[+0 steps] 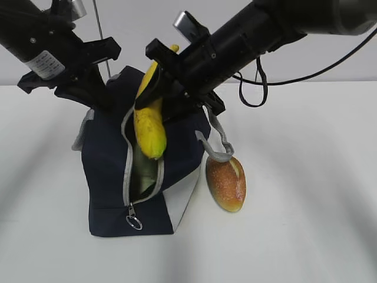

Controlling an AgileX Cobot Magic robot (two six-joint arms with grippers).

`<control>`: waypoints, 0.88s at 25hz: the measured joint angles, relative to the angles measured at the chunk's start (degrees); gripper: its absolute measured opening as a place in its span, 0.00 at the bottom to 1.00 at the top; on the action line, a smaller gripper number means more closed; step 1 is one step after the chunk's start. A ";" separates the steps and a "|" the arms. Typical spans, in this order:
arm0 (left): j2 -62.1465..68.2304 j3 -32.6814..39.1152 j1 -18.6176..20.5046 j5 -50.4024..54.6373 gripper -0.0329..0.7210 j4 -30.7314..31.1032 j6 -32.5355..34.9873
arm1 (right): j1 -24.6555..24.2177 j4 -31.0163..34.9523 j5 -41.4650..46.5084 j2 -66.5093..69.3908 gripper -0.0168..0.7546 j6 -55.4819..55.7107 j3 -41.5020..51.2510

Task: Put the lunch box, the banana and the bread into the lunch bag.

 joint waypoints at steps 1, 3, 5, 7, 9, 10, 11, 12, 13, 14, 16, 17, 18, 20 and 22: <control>0.00 0.00 0.00 0.00 0.04 0.00 0.00 | 0.00 -0.59 -0.12 0.71 0.45 0.63 0.00; 0.00 0.00 0.00 0.00 0.04 0.00 0.00 | 0.00 -1.65 -0.60 1.62 0.45 1.62 0.00; 0.00 0.00 0.00 0.00 0.04 0.00 0.00 | 0.00 -2.87 -0.96 2.08 0.45 2.80 0.00; 0.00 0.00 0.00 0.00 0.04 0.00 0.00 | 0.00 -4.03 -1.18 2.90 0.45 3.89 0.00; 0.00 0.00 0.00 0.00 0.04 0.00 0.00 | 0.00 -4.69 -1.40 3.88 0.45 4.57 0.00; 0.00 0.00 0.00 0.00 0.04 0.00 0.00 | 0.00 -4.82 -1.63 4.34 0.45 4.66 0.00; 0.00 0.00 0.00 0.00 0.04 0.00 0.00 | 0.00 -4.82 -1.73 4.73 0.45 4.80 0.00; 0.00 0.00 0.00 0.00 0.04 0.00 0.00 | 0.00 -4.82 -1.95 4.99 0.45 4.90 0.00; 0.00 0.00 0.00 0.00 0.04 0.00 0.00 | 0.04 -4.51 -2.18 5.11 0.45 4.90 0.00; 0.00 0.00 0.00 0.00 0.04 0.00 0.00 | 0.04 -3.89 -2.41 5.35 0.45 4.90 0.00; 0.00 0.00 0.00 0.00 0.04 0.00 0.00 | 0.04 -2.46 -2.70 5.87 0.45 4.90 0.00; 0.00 0.00 0.00 0.00 0.04 0.00 0.00 | 0.04 -1.17 -2.70 6.17 0.45 4.65 0.00; 0.00 0.00 0.00 0.00 0.04 0.00 0.00 | 0.04 -0.17 -2.70 6.54 0.45 4.36 0.00; 0.00 0.00 0.00 0.00 0.04 0.00 0.00 | 0.04 1.73 -2.79 7.40 0.45 3.81 0.00; 0.00 0.00 0.00 0.00 0.04 0.00 0.00 | 0.16 2.91 -2.79 8.22 0.45 3.21 0.00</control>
